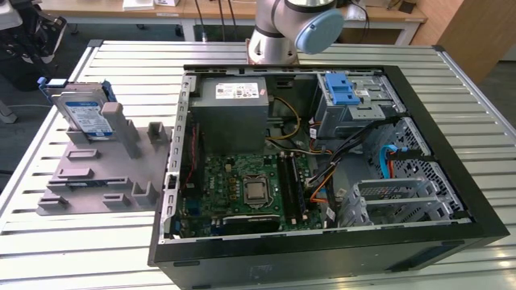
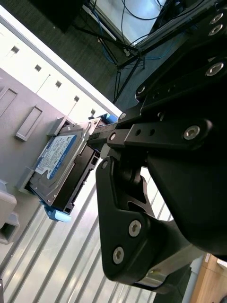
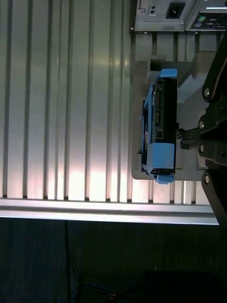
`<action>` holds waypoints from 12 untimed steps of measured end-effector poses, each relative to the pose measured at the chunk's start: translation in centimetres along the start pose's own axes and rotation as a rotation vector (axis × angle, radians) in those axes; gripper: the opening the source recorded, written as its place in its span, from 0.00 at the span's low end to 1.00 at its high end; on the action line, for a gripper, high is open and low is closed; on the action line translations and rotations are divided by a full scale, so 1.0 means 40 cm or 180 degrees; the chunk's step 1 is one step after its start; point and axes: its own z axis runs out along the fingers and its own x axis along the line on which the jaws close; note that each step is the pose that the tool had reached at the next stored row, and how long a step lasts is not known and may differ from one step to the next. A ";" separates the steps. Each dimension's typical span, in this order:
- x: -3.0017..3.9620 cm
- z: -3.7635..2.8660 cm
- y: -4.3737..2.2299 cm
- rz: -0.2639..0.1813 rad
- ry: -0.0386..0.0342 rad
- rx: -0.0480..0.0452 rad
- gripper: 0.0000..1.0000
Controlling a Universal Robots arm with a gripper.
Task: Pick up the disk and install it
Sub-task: 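Pick up the disk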
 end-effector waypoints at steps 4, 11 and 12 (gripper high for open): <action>0.000 0.000 0.000 -0.0057 0.0002 0.0000 0.11; 0.000 0.000 0.000 -0.0204 0.0009 0.0000 0.11; 0.000 0.000 0.000 -0.0225 0.0010 0.0000 0.11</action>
